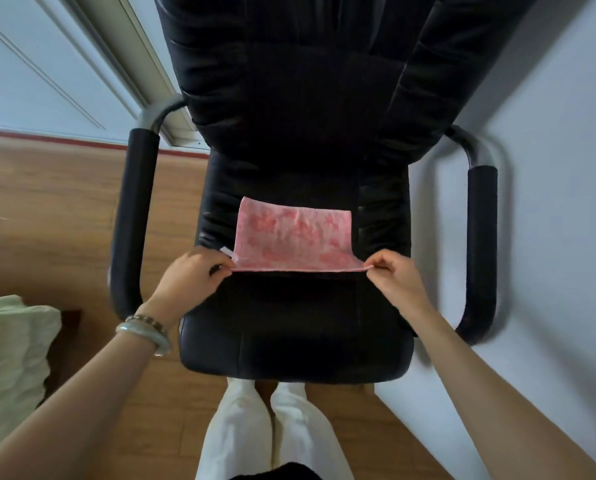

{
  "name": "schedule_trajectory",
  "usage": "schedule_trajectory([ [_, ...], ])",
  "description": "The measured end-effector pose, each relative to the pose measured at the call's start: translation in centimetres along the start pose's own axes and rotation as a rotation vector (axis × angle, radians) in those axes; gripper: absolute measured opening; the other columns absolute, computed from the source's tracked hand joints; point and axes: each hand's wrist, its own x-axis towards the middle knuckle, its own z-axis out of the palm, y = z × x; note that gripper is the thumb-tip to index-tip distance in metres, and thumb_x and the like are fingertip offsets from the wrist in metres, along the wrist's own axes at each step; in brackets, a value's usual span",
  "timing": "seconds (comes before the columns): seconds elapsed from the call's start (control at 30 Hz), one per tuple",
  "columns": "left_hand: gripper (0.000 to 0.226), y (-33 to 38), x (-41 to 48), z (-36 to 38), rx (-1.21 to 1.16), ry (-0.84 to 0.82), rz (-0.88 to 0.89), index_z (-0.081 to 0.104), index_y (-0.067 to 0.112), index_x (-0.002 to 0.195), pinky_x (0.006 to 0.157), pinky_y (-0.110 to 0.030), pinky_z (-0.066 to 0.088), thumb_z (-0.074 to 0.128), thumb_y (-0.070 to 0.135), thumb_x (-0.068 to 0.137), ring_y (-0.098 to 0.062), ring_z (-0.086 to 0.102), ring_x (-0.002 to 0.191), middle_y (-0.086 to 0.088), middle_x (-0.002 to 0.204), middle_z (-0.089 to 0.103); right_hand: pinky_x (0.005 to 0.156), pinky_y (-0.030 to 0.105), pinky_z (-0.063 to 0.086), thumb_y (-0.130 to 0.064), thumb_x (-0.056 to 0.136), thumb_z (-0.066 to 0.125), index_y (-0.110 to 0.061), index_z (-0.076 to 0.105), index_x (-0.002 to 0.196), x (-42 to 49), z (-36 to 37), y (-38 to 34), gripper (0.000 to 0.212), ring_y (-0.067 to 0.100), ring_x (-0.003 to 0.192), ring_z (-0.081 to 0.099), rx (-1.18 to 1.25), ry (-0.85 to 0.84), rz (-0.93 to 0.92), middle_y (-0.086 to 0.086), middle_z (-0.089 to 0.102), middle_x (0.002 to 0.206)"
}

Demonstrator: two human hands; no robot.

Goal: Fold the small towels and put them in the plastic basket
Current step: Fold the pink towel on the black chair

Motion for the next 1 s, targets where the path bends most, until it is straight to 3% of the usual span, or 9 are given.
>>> schedule_trajectory([
  [0.13,0.015,-1.7,-3.7,3.7,0.056,-0.202,0.016,0.075,0.018,0.096,0.083,-0.037,0.052,0.071,0.014,0.083,-0.022,0.064,0.096,0.0,0.098,0.071,0.065,0.014,0.04,-0.004,0.081,0.062,-0.018,0.063,0.075,-2.6,1.8,4.3,0.015,0.004,0.076,0.059,-0.128,-0.145,0.075,-0.005,0.064,0.075],
  [0.23,0.022,-2.1,-6.2,5.3,0.122,-0.407,-0.001,0.071,0.024,0.109,0.088,-0.027,0.048,0.063,0.021,0.089,-0.013,0.061,0.102,0.007,0.111,0.068,0.064,0.013,0.039,-0.005,0.081,0.06,-0.02,0.062,0.072,-5.2,2.4,6.7,0.018,0.003,0.075,0.058,-0.197,-0.263,0.128,-0.008,0.063,0.074],
  [0.37,0.023,-1.5,-8.1,6.3,0.081,-0.602,-0.052,0.068,0.032,0.112,0.067,-0.001,0.037,0.059,0.028,0.092,0.003,0.054,0.083,0.018,0.106,0.065,0.056,0.01,0.039,-0.006,0.083,0.06,-0.022,0.06,0.07,-7.9,2.9,9.0,0.02,0.004,0.067,0.057,-0.238,-0.34,0.212,-0.008,0.061,0.07],
  [0.43,0.022,-1.5,-8.2,6.4,0.039,-0.637,-0.059,0.069,0.031,0.111,0.061,0.001,0.035,0.059,0.028,0.091,0.005,0.054,0.08,0.016,0.105,0.067,0.052,0.009,0.041,-0.006,0.084,0.06,-0.022,0.06,0.07,-8.5,2.9,9.5,0.021,0.01,0.067,0.059,-0.203,-0.349,0.253,-0.005,0.063,0.071],
  [0.57,0.02,-2.1,-6.7,6.2,-0.017,-0.539,-0.127,0.07,0.025,0.106,0.072,-0.009,0.045,0.066,0.023,0.087,0.001,0.056,0.078,0.011,0.1,0.066,0.066,0.017,0.042,-0.007,0.084,0.063,-0.019,0.064,0.076,-7.3,2.8,8.9,0.015,0.01,0.077,0.062,-0.079,-0.313,0.266,-0.002,0.066,0.078],
  [0.7,0.015,-3.3,-3.7,5.7,-0.131,-0.32,-0.138,0.073,0.019,0.1,0.079,-0.024,0.051,0.066,0.016,0.088,-0.003,0.059,0.077,0.006,0.095,0.067,0.079,0.03,0.052,-0.007,0.085,0.064,-0.018,0.065,0.084,-3.7,3.0,7.7,0.012,0.018,0.086,0.066,0.067,-0.193,0.254,0.004,0.068,0.087],
  [0.83,0.014,-3.6,-0.3,5.7,-0.245,-0.097,-0.261,0.075,0.021,0.098,0.071,-0.014,0.041,0.066,0.019,0.087,-0.006,0.06,0.079,0.008,0.09,0.068,0.072,0.024,0.056,-0.01,0.086,0.063,-0.014,0.064,0.09,0.6,4.1,6.3,0.005,0.015,0.082,0.066,0.127,-0.059,0.24,0.004,0.067,0.088],
  [0.9,0.013,-3.6,1.2,6.1,-0.274,-0.001,-0.307,0.075,0.02,0.096,0.064,-0.003,0.037,0.067,0.019,0.085,-0.005,0.06,0.077,0.007,0.088,0.07,0.071,0.027,0.057,-0.01,0.085,0.064,-0.014,0.066,0.089,2.6,4.9,6.1,0.006,0.015,0.078,0.066,0.104,-0.012,0.245,0.003,0.067,0.084],
  [1.0,0.012,-3.6,2.7,6.5,-0.31,0.09,-0.328,0.075,0.016,0.093,0.062,0.001,0.036,0.068,0.016,0.084,-0.004,0.06,0.076,0.008,0.085,0.069,0.074,0.031,0.057,-0.011,0.083,0.064,-0.015,0.068,0.09,4.9,5.8,6.5,0.009,0.014,0.078,0.065,0.05,0.045,0.258,-0.003,0.066,0.08],
])
